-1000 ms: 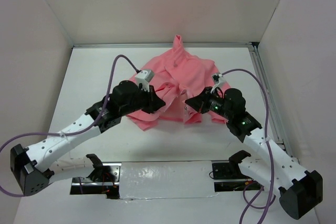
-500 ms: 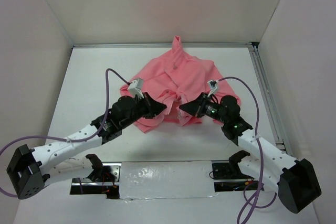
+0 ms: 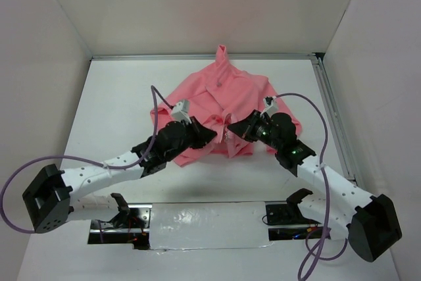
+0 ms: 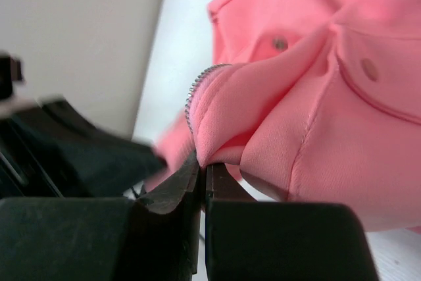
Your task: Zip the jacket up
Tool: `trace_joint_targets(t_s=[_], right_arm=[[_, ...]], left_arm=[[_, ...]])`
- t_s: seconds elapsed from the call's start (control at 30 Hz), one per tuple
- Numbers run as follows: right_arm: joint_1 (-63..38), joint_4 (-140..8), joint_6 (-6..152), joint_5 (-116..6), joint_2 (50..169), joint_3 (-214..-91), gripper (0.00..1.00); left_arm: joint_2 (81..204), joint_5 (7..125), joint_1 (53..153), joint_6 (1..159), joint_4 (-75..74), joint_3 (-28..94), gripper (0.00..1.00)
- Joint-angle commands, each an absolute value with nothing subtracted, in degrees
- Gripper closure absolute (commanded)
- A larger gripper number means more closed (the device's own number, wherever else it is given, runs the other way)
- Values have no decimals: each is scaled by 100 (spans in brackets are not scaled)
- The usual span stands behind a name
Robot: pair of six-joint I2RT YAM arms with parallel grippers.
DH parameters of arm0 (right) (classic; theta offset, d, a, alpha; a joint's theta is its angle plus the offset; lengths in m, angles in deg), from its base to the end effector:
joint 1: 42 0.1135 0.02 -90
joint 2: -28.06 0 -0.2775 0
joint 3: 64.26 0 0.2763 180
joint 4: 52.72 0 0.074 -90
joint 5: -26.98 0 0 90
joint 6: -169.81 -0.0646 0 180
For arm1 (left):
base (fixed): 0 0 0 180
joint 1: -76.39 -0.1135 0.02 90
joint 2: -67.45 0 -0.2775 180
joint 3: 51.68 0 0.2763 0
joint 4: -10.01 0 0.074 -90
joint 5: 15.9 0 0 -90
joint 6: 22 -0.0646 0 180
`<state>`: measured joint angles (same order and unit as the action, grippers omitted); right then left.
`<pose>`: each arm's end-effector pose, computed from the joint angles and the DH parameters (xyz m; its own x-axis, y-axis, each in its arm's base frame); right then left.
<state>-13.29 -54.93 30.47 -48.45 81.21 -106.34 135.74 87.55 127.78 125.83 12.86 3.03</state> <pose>0.2181 0.1380 0.2511 -0.6469 0.4828 -0.5903 -0.2900 0.5602 0.7760 0.2117 -0.2410 0.2810 -0.5844 -0.5874 -0.5598 0.2304 0.5414 -0.8086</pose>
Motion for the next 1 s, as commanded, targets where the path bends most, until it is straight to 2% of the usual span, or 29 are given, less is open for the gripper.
trace_joint_targets(t_s=[0.0, 0.2, 0.27, 0.33, 0.37, 0.47, 0.5, 0.53, 0.6, 0.77, 0.97], right_arm=[[-1361, -6097, 3165, -5510, 8509, -10914, 100], [-1387, -6007, 3208, -6020, 8651, -10765, 100], [-1387, -6034, 3270, -6108, 8564, -10773, 100], [-1388, -6077, 3314, -6178, 8493, -10774, 100], [-1388, -6139, 3349, -6240, 8415, -10791, 100], [-1388, -6218, 3436, -6267, 8300, -10765, 100], [-1379, -6218, 3454, -6267, 8291, -10765, 100], [-1379, -6227, 3481, -6249, 8256, -10747, 100], [-1379, -6201, 3498, -6171, 8247, -10712, 100], [-1361, -6078, 3577, -6003, 8151, -10598, 100], [-1352, -6095, 3648, -6047, 8106, -10624, 100]], left_arm=[[13871, 8378, 13061, 13075, 1012, -195, 100], [14619, 8325, 13316, 13604, 108, -47, 100], [14804, 8193, 13343, 13428, 37, 41, 94], [14900, 8105, 13387, 13184, -235, 146, 83], [15014, 8113, 13387, 13164, -479, 303, 73], [15164, 7991, 13396, 12638, -947, 585, 55], [15208, 7860, 13404, 12332, -1148, 682, 46], [15252, 7798, 13413, 12277, -1289, 778, 43], [15401, 7691, 13448, 11882, -1430, 1059, 12], [15840, 7963, 13466, 11485, -2203, 1561, 10], [16867, 8946, 13729, 11458, -3152, 2395, 12]])
